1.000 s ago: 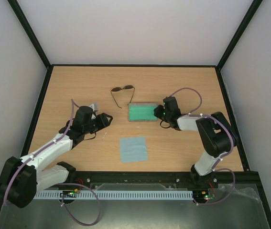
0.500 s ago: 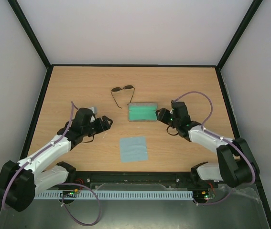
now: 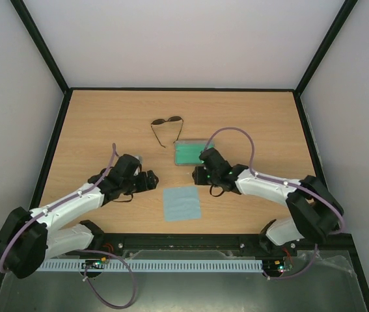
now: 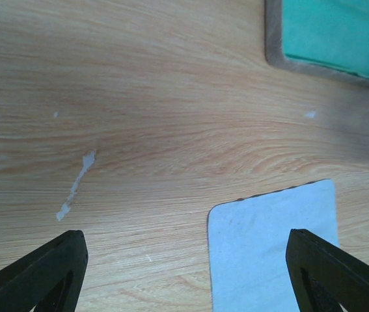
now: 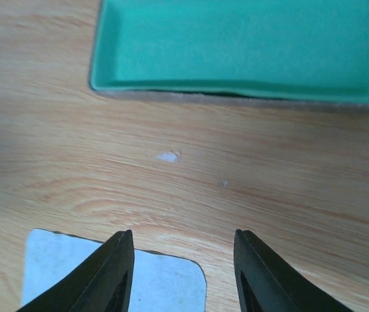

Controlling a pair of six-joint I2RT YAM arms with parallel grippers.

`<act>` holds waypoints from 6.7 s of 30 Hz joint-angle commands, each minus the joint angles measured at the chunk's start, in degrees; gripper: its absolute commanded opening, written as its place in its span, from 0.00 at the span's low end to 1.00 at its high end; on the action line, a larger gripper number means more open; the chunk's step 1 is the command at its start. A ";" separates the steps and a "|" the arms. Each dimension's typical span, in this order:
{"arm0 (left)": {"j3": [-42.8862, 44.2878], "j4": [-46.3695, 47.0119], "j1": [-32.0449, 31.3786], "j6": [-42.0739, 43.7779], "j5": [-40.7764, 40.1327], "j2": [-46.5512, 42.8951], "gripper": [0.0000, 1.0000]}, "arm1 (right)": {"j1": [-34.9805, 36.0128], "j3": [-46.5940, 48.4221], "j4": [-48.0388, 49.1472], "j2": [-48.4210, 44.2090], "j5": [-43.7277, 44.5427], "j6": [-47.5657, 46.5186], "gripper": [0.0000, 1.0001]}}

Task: Organize the sunglasses
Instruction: Fold the glasses cleaning cloth at the center of the board.

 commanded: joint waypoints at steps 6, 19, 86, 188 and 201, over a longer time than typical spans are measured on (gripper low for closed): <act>0.16 -0.40 -2.83 -1.03 -5.10 3.63 0.86 | 7.48 6.06 -7.00 9.58 9.55 -0.87 0.35; -0.66 0.16 -3.33 -1.66 -5.44 3.02 0.85 | 9.47 6.16 -8.44 10.90 13.06 -0.67 0.26; 6.88 3.17 -7.73 0.23 -7.53 15.18 0.62 | 4.93 5.65 -4.08 12.38 15.00 -5.16 0.01; 9.86 16.35 -11.41 4.26 -12.51 24.67 0.02 | -0.95 0.86 0.94 4.75 3.41 -7.80 0.01; 8.69 14.72 -12.84 4.81 -12.54 20.32 0.03 | -0.81 0.51 -2.09 -1.05 2.03 -6.98 0.01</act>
